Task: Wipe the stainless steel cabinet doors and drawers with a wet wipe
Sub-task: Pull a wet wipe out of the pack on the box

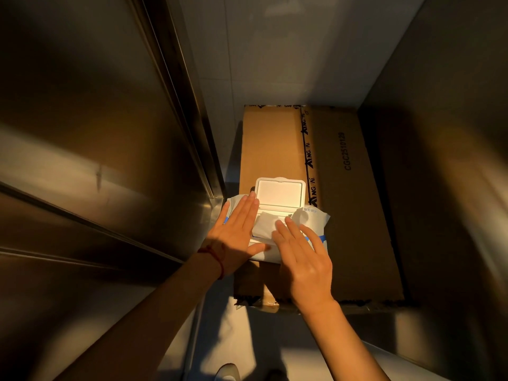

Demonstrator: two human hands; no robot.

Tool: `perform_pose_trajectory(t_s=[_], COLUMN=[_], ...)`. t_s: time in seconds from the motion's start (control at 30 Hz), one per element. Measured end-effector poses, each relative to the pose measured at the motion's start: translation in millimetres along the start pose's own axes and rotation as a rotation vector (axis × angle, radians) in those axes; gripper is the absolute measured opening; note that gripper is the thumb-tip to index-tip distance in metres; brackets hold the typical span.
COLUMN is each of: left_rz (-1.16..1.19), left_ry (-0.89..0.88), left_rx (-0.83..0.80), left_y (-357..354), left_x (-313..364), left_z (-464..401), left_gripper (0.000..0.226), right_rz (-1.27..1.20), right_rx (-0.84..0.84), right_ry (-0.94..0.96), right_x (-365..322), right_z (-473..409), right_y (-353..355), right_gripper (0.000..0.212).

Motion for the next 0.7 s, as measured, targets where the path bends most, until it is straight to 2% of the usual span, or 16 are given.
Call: perform_pose_trajectory(t_s=[0.1,0.17,0.23,0.4,0.7], left_rz=[0.071,0.05,0.04,-0.009,0.103], left_ry=[-0.006,-0.025,-0.015,-0.008,-0.018], left_rx=[0.003,-0.044,-0.073,-0.028,-0.007], left_y=[0.9,0.2,-0.9,-4.8,-5.1], left_x=[0.2,3.1,2.7,-2.1,-2.4], left_z=[-1.1,-0.6,-0.6,-1.4,-3.7], left_gripper=[0.08,0.098,0.106,0.075,0.073], right_rz=[-0.076,-0.103,-0.108,-0.105,-0.112], right_rx=[-0.001,-0.014,-0.022,-0.009,-0.003], right_ry=[-0.008,-0.017,-0.02,-0.043,-0.118], right_x=[-2.0,-2.3,-2.3,0.0,2.6], right_z=[-1.2,-2.1,-2.5,-1.7,-7.6], right_y=[1.5,0.6,0.3,1.1,6.0], right_gripper=[0.043,0.044,0.044,0.042,0.039])
Point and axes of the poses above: each hand's wrist, its own z-axis away from the middle knuckle, its own y-axis out of the back of the hand, x = y × z, the point moved 7 cm from there along -z, towards the middle knuckle, and after that the axes turned 4 degrees about z, right-handed, at the moved point
